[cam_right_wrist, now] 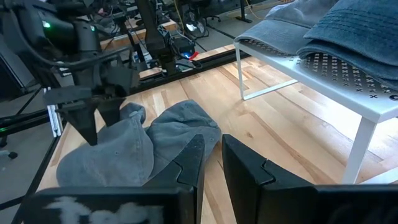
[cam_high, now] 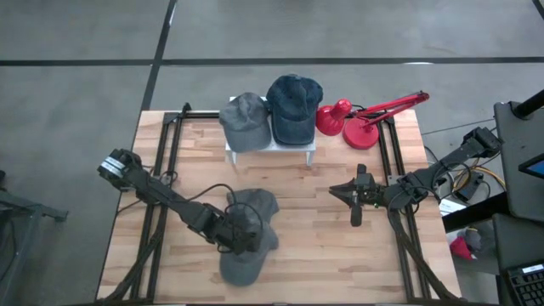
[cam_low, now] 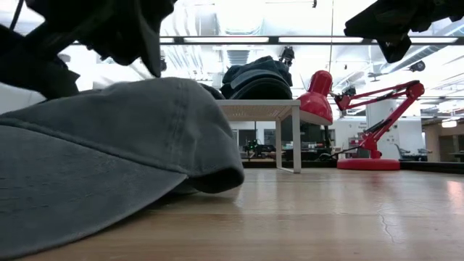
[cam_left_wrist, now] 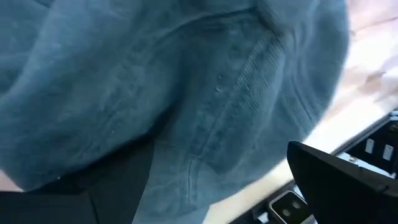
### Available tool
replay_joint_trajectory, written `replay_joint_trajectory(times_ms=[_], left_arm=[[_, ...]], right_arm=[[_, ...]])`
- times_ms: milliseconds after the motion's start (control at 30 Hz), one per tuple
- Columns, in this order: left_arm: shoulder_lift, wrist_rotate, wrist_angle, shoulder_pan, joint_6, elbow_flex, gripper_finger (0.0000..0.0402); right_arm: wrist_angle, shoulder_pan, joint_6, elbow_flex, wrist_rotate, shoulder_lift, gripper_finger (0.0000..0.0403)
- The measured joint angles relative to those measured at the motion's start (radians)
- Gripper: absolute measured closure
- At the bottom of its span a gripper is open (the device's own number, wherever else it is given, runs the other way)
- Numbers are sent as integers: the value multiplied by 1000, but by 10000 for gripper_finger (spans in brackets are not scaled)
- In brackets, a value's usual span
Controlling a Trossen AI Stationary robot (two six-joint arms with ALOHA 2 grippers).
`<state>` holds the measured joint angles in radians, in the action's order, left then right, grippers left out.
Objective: Pick & Place hat
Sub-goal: Stack the bottom gray cap on the gray cap
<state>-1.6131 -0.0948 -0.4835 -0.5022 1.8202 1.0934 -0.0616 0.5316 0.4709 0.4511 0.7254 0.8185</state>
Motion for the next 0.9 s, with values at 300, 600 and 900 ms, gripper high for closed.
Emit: replay_joint_trajectory(times_ms=[300,600,900], left_arm=[[6,-8,-39,0,-23,-5,19],[9,-37,-127,1,-46,23,19],[9,-38,-122,1,-64,14,19]], right_arm=[[0,0,0,0,0,0,351],[0,0,0,0,0,0,351],[0,0,0,0,0,0,351]])
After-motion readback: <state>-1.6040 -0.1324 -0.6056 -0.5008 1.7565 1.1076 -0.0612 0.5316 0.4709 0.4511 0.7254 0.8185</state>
